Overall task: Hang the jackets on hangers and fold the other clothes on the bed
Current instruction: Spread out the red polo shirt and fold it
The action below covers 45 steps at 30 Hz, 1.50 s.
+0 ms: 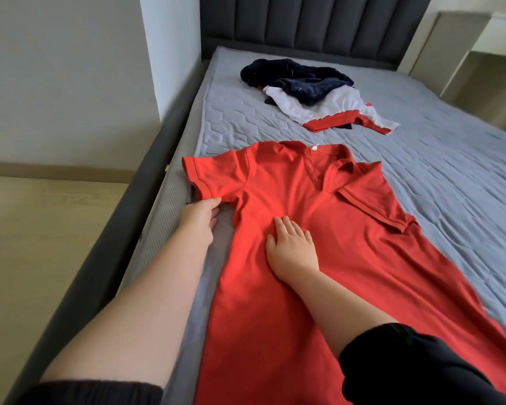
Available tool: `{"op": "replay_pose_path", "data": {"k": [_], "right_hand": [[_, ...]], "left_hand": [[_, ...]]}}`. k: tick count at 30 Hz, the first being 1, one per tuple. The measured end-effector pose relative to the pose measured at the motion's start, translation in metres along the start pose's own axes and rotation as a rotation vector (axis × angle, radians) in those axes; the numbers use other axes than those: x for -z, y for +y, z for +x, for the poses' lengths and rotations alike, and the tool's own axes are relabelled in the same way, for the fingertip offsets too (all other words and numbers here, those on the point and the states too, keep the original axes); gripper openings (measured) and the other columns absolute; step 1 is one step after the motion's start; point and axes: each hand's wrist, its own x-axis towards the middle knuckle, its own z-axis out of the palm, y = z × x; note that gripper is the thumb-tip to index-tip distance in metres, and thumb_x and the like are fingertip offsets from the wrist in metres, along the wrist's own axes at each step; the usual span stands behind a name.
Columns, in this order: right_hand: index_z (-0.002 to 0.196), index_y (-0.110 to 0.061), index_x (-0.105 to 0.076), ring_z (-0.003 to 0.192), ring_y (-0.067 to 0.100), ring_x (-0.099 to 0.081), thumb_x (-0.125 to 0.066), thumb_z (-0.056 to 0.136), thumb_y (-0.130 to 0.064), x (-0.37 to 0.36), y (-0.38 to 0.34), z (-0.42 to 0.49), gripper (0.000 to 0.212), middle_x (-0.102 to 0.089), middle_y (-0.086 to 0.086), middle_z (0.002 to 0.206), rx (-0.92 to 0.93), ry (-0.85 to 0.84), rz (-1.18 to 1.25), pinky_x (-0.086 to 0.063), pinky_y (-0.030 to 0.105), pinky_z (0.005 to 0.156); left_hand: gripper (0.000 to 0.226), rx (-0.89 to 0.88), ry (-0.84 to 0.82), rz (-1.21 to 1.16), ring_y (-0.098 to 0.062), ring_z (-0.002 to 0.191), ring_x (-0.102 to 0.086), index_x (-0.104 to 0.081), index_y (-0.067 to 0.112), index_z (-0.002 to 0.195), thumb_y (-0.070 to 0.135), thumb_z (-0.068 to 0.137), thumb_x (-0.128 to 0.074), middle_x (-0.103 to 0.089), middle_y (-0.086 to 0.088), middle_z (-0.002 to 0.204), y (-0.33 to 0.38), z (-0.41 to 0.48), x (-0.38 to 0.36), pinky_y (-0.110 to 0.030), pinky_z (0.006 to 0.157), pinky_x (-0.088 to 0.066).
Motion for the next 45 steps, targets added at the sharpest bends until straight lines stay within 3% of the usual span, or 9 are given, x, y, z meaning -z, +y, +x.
{"op": "replay_pose_path", "data": {"k": [4,8,10,12,16,21,30,36,45], "right_hand": [[0.142,-0.024,-0.045,0.131,0.014,-0.041,-0.049,0.094,-0.029,0.017,0.010,0.013,0.049,-0.042,0.001,0.149,-0.109,-0.071,0.439,-0.028,0.029,0.112],[0.123,-0.022,-0.064,0.111,0.007,-0.055,-0.055,0.094,-0.021,0.039,0.034,0.019,0.030,-0.061,-0.002,0.127,-0.275,-0.087,0.970,-0.038,0.018,0.095],[0.124,-0.015,-0.062,0.107,0.002,-0.058,-0.056,0.094,-0.019,0.039,0.039,0.021,0.030,-0.062,-0.003,0.124,-0.310,-0.057,1.137,-0.040,0.013,0.093],[0.132,-0.006,-0.052,0.111,0.006,-0.058,-0.047,0.098,-0.015,0.036,0.041,0.024,0.035,-0.060,0.004,0.128,-0.352,-0.041,1.399,-0.039,0.015,0.096],[0.139,0.000,-0.039,0.130,0.023,-0.046,-0.029,0.102,-0.012,0.037,0.045,0.024,0.041,-0.051,0.016,0.137,-0.470,-0.032,1.739,-0.034,0.027,0.104],[0.113,-0.005,-0.055,0.091,0.017,-0.063,-0.044,0.096,-0.014,0.035,0.041,0.035,0.022,-0.066,0.010,0.108,-0.534,0.071,1.560,-0.046,0.024,0.074],[0.071,-0.018,-0.058,0.043,0.005,-0.047,-0.066,0.086,-0.026,0.044,0.024,0.086,0.019,-0.055,-0.001,0.063,-0.509,-0.009,1.113,-0.029,0.018,0.036],[0.084,-0.009,-0.063,0.054,0.015,-0.048,-0.078,0.077,-0.025,0.062,-0.007,0.122,0.023,-0.054,0.003,0.068,-0.629,0.177,1.144,-0.046,0.027,0.060],[0.065,-0.007,-0.055,0.046,0.024,-0.059,-0.057,0.080,-0.010,0.041,0.009,0.082,0.015,-0.057,0.010,0.061,-0.784,0.288,1.214,-0.056,0.034,0.049]], "left_hand": [[0.026,-0.071,0.079,0.024,-0.011,0.069,-0.060,-0.059,0.014,0.113,0.005,0.089,-0.059,-0.062,-0.002,0.082,0.015,0.003,-0.020,-0.024,0.061,-0.047],[0.034,-0.770,0.292,0.703,-0.030,0.108,-0.058,-0.066,0.010,0.112,0.003,0.082,-0.052,-0.065,-0.011,0.113,0.027,-0.003,-0.048,-0.034,0.094,-0.041],[0.032,-1.212,0.055,1.076,-0.034,0.106,-0.055,-0.069,0.010,0.104,0.004,0.076,-0.056,-0.062,-0.013,0.113,0.018,-0.010,-0.059,-0.038,0.091,-0.040],[0.033,-1.356,-0.236,1.393,-0.033,0.116,-0.050,-0.071,0.014,0.107,0.012,0.077,-0.058,-0.058,-0.012,0.126,-0.004,-0.011,-0.060,-0.042,0.096,-0.040],[0.033,-1.198,-0.378,1.229,-0.028,0.134,-0.039,-0.066,0.011,0.121,0.013,0.089,-0.059,-0.044,-0.014,0.145,-0.042,0.002,-0.026,-0.033,0.113,-0.027],[0.061,-0.836,-0.149,0.772,-0.013,0.124,-0.046,-0.049,0.009,0.136,0.013,0.080,-0.071,-0.050,-0.005,0.134,-0.040,0.012,-0.017,-0.017,0.104,-0.031],[0.026,-1.295,-0.098,1.103,-0.034,0.088,-0.059,-0.067,0.002,0.088,0.000,0.064,-0.076,-0.062,-0.013,0.095,-0.043,0.018,-0.022,-0.032,0.083,-0.039],[0.016,-1.151,-0.074,1.093,-0.028,0.081,-0.055,-0.056,0.005,0.077,-0.005,0.065,-0.059,-0.056,-0.008,0.088,-0.042,0.012,-0.023,-0.041,0.074,-0.047],[0.016,-1.049,0.025,1.048,-0.031,0.077,-0.050,-0.050,0.006,0.074,-0.004,0.065,-0.058,-0.051,-0.010,0.081,-0.040,0.015,-0.022,-0.034,0.069,-0.032]]}}
